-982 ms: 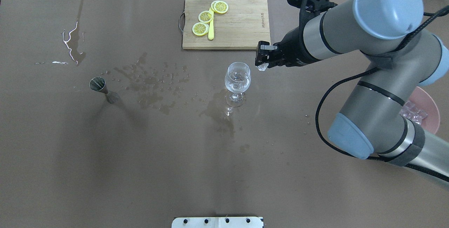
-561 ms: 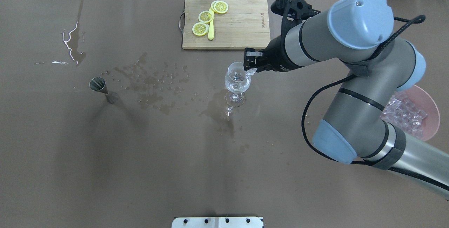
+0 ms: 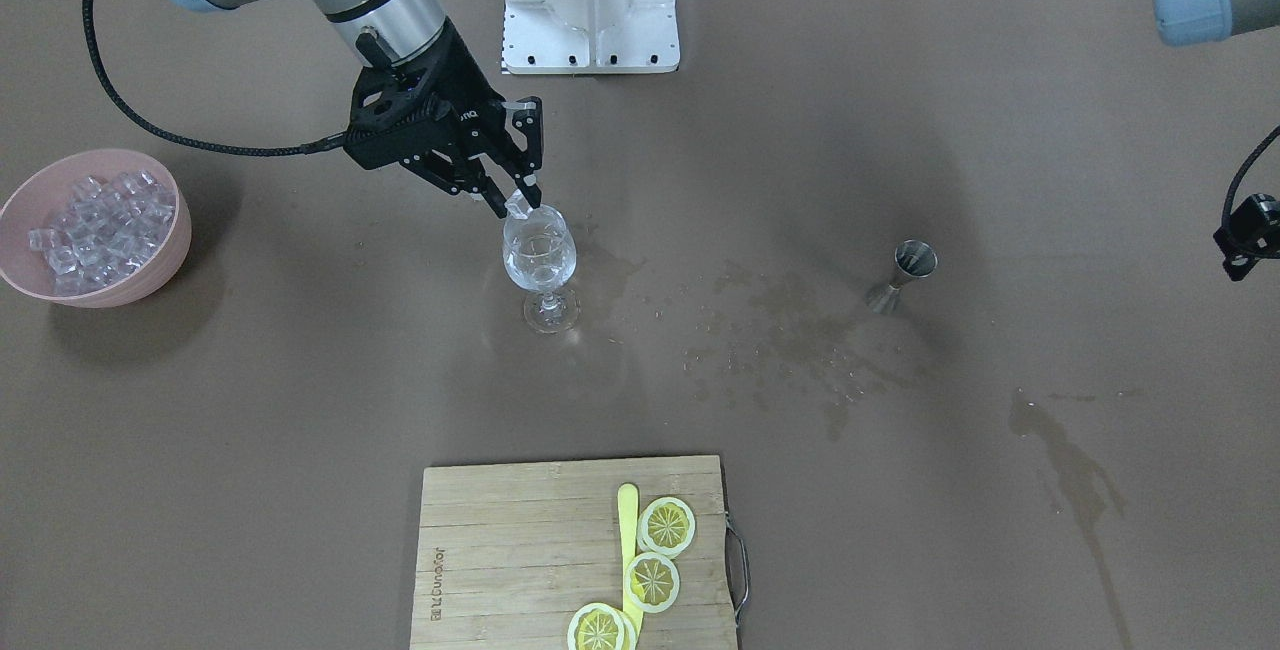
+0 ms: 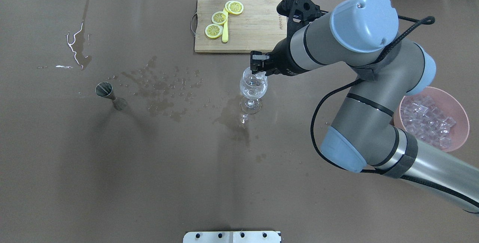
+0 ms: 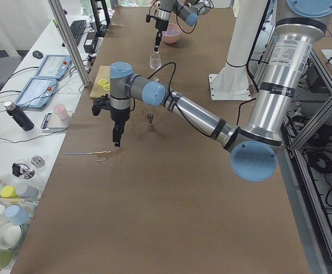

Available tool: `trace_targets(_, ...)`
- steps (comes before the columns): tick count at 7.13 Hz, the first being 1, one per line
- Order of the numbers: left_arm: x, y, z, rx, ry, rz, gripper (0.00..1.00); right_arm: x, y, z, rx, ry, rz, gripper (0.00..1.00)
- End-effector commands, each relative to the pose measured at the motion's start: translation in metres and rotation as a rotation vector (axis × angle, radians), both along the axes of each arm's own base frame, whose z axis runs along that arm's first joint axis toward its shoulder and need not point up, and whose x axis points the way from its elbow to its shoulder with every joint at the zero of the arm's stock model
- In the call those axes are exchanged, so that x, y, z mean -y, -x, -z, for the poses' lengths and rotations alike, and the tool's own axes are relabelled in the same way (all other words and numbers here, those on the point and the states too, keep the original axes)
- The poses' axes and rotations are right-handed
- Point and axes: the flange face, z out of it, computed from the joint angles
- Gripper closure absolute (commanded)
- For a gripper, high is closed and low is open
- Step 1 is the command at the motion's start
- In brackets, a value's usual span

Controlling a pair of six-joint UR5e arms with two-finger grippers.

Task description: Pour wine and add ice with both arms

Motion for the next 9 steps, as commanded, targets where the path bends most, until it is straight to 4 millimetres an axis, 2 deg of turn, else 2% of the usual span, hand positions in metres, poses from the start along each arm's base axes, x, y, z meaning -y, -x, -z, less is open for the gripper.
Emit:
trace_targets(1,0.000,0.000,-0.001,0.002,0.002,0.000,0.02,-0.001,0.002,-0.001,-0.004,-0.007,0.004,0.01)
trace_targets(4,0.001,0.000,0.000,0.000,0.001,0.000,0.02,-0.001,-0.005,-0.002,-0.003,0.014,0.001,0.00)
trace_targets(5,0.002,0.010,-0.001,-0.001,0.001,0.015,0.02,0.013,-0.031,-0.008,-0.038,0.050,0.003,0.00)
trace_targets(6,0.002,0.021,-0.004,0.016,-0.033,-0.055,0.02,0.028,-0.061,-0.014,-0.059,0.058,0.034,0.00)
trace_targets(8,0.007,0.059,-0.031,-0.092,-0.019,-0.126,0.02,0.060,-0.149,-0.071,-0.140,0.026,0.112,0.00)
trace_targets(9,0.008,0.077,-0.043,-0.096,-0.037,-0.163,0.02,0.071,-0.196,-0.108,-0.171,0.024,0.150,0.00)
